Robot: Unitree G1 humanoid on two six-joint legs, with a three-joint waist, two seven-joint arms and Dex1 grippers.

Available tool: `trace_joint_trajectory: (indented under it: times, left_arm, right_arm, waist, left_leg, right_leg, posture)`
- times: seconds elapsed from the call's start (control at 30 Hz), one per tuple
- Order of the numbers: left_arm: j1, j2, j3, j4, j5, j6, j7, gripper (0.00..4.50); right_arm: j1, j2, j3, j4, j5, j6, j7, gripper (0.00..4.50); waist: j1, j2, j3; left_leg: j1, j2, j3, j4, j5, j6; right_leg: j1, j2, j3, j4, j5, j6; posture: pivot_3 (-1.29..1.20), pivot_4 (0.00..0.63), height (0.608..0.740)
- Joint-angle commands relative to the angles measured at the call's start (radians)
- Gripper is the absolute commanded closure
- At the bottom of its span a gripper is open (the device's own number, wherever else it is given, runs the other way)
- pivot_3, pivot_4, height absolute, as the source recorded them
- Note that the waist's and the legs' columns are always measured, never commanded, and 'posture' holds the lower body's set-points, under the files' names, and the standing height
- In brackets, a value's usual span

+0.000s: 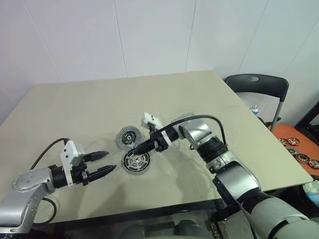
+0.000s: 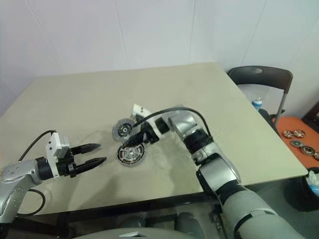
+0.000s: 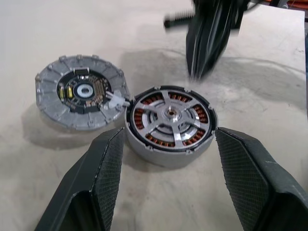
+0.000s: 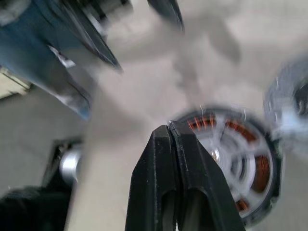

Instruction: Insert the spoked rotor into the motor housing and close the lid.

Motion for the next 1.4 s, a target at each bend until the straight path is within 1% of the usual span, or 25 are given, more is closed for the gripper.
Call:
trace_joint_trajectory:
  times: [0.03,0.13,0.23,0.47,0.57,0.77,0.9,1.0,1.07,1.2,1.3,1.4]
  left_arm:
    - [-0.016,0.011,0.018,0.003,-0.002,-0.014,-0.005,1.31]
    - [-0.021,0.009,0.022,0.009,-0.007,-0.012,-0.003,1.31]
    - [-0.008,0.008,0.027,0.003,-0.008,-0.016,-0.003,1.31]
    - [-0.001,0.007,0.031,0.002,-0.005,-0.019,0.003,1.31]
    - [-0.003,0.005,0.03,0.005,-0.004,-0.023,0.005,1.31]
    - [-0.01,-0.004,0.018,0.012,0.001,-0.032,0.006,1.31]
    - [-0.021,-0.006,0.013,0.014,0.002,-0.03,0.006,1.31]
    - [-0.03,-0.005,0.013,0.025,0.003,-0.033,0.002,1.31]
    - [-0.029,-0.004,0.011,0.031,0.005,-0.039,-0.003,1.31]
    - [-0.03,-0.004,0.009,0.038,0.006,-0.045,-0.006,1.31]
    - [-0.029,-0.003,0.011,0.037,0.007,-0.046,-0.007,1.31]
    - [-0.026,-0.002,0.016,0.04,0.008,-0.049,-0.007,1.31]
  right_arm:
    - [-0.023,0.041,-0.004,0.052,-0.024,-0.091,-0.087,4.48]
    - [-0.04,0.096,-0.037,0.139,-0.022,-0.123,-0.17,4.48]
    - [-0.038,0.114,-0.031,0.173,-0.027,-0.135,-0.177,4.48]
    - [-0.01,0.104,0.028,0.267,-0.106,-0.23,-0.195,4.48]
    - [0.002,0.09,0.044,0.287,-0.13,-0.258,-0.191,4.48]
    - [-0.004,0.082,0.036,0.301,-0.131,-0.265,-0.177,4.48]
    - [-0.03,0.099,-0.042,0.266,-0.049,-0.2,-0.137,4.48]
    - [-0.073,0.106,-0.116,0.184,0.039,-0.128,-0.079,4.48]
    - [-0.087,0.104,-0.139,0.149,0.073,-0.087,-0.048,4.48]
    - [-0.059,0.097,-0.093,0.157,0.034,-0.093,-0.047,4.48]
    - [-0.011,0.075,-0.003,0.171,-0.052,-0.193,-0.056,4.48]
    - [0.002,0.075,0.018,0.233,-0.09,-0.229,-0.096,4.48]
  waist:
    - [-0.002,-0.001,-0.001]
    - [-0.004,-0.002,-0.001]
    - [-0.003,-0.002,-0.001]
    - [-0.001,0.001,0.0]
    - [0.001,0.001,0.0]
    - [0.004,0.001,0.0]
    - [0.004,0.001,0.0]
    - [0.001,0.002,0.001]
    - [-0.002,0.002,0.001]
    - [-0.004,0.002,0.001]
    - [-0.001,0.002,0.001]
    - [-0.002,0.001,0.0]
  left_leg:
    - [0.0,0.0,0.0,0.0,0.0,0.0]
    - [0.001,0.001,0.0,-0.001,0.0,0.0]
    - [0.0,0.001,0.0,-0.001,0.0,0.0]
    - [0.002,0.0,0.0,0.0,0.0,0.0]
    - [0.006,0.0,0.0,0.0,0.0,0.0]
    - [0.015,0.0,0.0,-0.001,0.0,0.0]
    - [0.016,0.0,0.0,-0.001,0.0,0.0]
    - [0.015,0.0,0.0,-0.001,0.0,0.0]
    - [0.013,0.001,0.0,-0.002,0.0,0.0]
    - [0.009,0.002,0.0,-0.003,0.0,-0.001]
    - [0.008,0.002,0.0,-0.003,-0.002,-0.001]
    - [0.001,0.001,0.001,0.0,-0.002,-0.001]
  right_leg:
    - [0.0,0.0,0.0,0.001,0.0,0.0]
    - [-0.001,0.0,0.0,0.001,0.0,0.0]
    - [-0.002,0.0,0.0,0.002,0.0,0.0]
    - [-0.001,0.0,0.0,0.001,0.0,0.0]
    - [0.001,0.0,0.0,0.001,0.0,0.0]
    - [0.011,0.0,0.0,0.001,0.0,0.0]
    - [0.012,0.0,0.0,-0.001,0.0,0.0]
    - [0.011,0.0,0.0,-0.001,0.0,0.0]
    - [0.009,0.0,0.0,-0.001,0.0,0.0]
    - [0.003,0.001,0.0,0.001,0.0,0.0]
    - [0.002,0.001,0.0,0.0,0.0,0.0]
    - [0.0,0.0,0.0,0.0,0.0,0.0]
  posture:
    - [0.0,0.0,0.74]
    - [0.0,0.0,0.74]
    - [0.0,0.0,0.74]
    - [0.0,0.0,0.74]
    - [0.0,0.0,0.74]
    - [0.0,0.0,0.74]
    - [0.0,0.0,0.74]
    - [0.0,0.0,0.74]
    - [0.0,0.0,0.74]
    - [0.0,0.0,0.74]
    - [0.0,0.0,0.74]
    - [0.0,0.0,0.74]
